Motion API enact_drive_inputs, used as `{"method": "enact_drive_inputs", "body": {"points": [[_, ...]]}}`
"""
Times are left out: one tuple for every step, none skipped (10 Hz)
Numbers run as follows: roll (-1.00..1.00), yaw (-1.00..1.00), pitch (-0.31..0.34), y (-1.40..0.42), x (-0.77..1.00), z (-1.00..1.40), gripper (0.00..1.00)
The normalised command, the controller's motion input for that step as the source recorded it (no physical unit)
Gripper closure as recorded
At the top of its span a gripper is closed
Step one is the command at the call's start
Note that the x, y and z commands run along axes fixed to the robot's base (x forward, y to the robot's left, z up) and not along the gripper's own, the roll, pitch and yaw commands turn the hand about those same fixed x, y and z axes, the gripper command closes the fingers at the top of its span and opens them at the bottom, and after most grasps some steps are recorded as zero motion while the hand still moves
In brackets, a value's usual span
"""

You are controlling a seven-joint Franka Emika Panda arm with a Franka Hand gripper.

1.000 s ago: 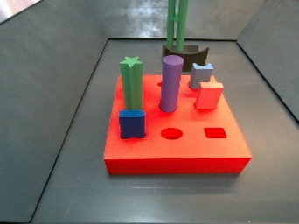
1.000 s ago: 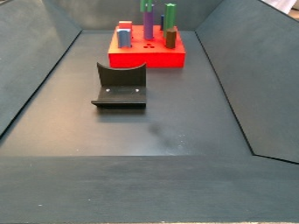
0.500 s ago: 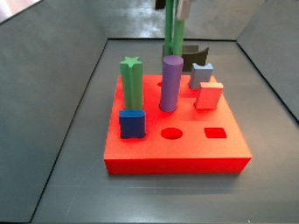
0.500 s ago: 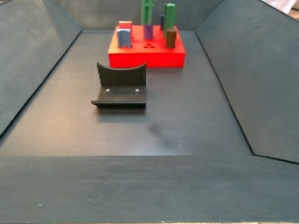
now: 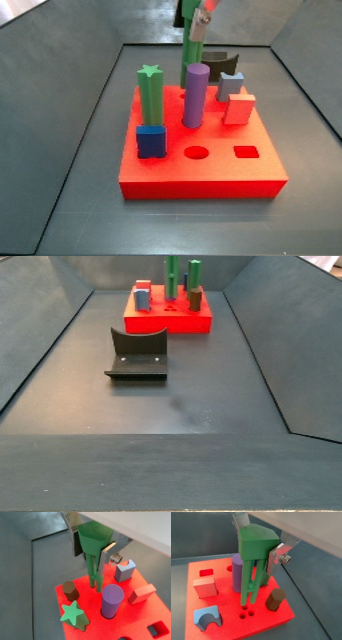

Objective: Pick up the 3 prong object. Move up. Rotate the 3 prong object. Place the 3 prong object on the fixture. Regrasp the 3 prong object. Move to above the board. Insert the 3 prong object.
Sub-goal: Insert the 3 prong object.

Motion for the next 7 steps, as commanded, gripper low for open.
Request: {"method": "enact_drive_inputs", "body": {"points": [[-0.39,-0.03,0.000,0.37,0.00,-0.31,1.00],[-0.29,0.00,-0.003,0.40,0.00,-0.27,1.00],[-0.19,0.00,-0.016,0.21,0.00,-0.14,1.00],[-0.07,0.00,0.000,0.01,0.00,-0.01,1.00],[0.00,0.00,0.000,0.00,0.00,-0.02,1.00],[0.00,0.03,0.000,0.00,0.01,-0.15,1.00],[0.00,0.01,0.000,0.00,0.08,-0.21,1.00]]}}
